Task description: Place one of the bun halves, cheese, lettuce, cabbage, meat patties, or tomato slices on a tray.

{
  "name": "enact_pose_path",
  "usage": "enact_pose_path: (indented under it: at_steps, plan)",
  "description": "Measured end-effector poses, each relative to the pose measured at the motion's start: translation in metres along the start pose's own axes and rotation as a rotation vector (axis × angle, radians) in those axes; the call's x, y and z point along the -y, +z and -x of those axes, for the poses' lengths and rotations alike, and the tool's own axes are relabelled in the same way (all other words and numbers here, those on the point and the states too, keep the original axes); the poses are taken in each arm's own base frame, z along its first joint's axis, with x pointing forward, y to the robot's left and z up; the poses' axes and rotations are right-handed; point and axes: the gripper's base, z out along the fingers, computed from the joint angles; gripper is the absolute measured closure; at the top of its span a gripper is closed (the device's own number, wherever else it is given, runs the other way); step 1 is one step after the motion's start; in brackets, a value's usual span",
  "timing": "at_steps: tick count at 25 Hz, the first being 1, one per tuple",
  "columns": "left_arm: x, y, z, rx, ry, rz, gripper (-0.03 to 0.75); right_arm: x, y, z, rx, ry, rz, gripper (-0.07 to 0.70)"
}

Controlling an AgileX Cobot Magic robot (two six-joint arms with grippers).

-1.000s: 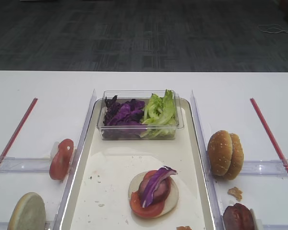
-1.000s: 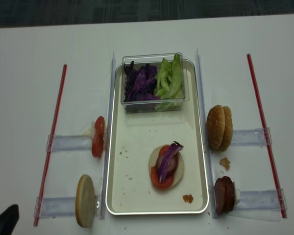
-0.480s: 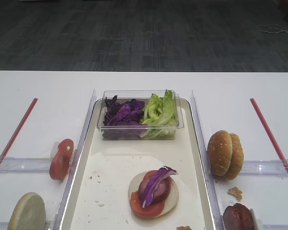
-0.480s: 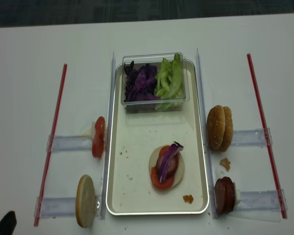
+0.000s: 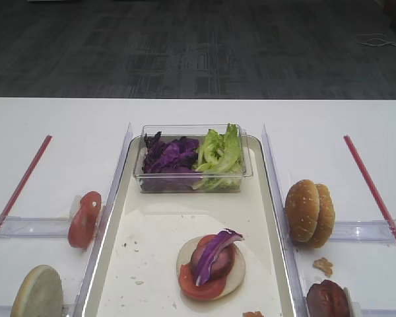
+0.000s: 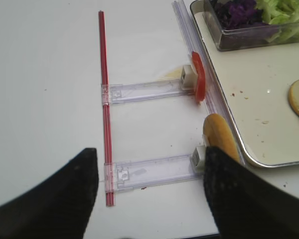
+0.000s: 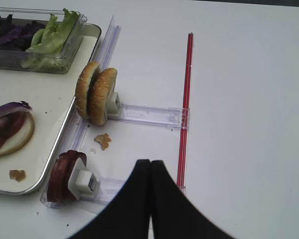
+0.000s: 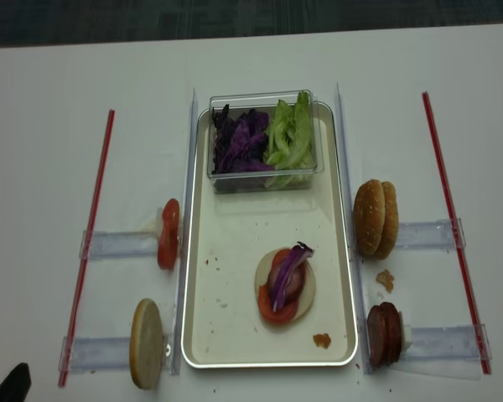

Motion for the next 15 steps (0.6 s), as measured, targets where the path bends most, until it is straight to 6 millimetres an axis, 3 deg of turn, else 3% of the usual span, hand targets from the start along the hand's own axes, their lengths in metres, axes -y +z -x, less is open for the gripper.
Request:
enact_pose_path:
  at_steps: [15]
  plan:
    - [0.0000,0.0004,-0.0003,-0.002,0.002,0.000,0.288,0.0000,0.0000,0.0000,0.000,0.000,0.000,0.618]
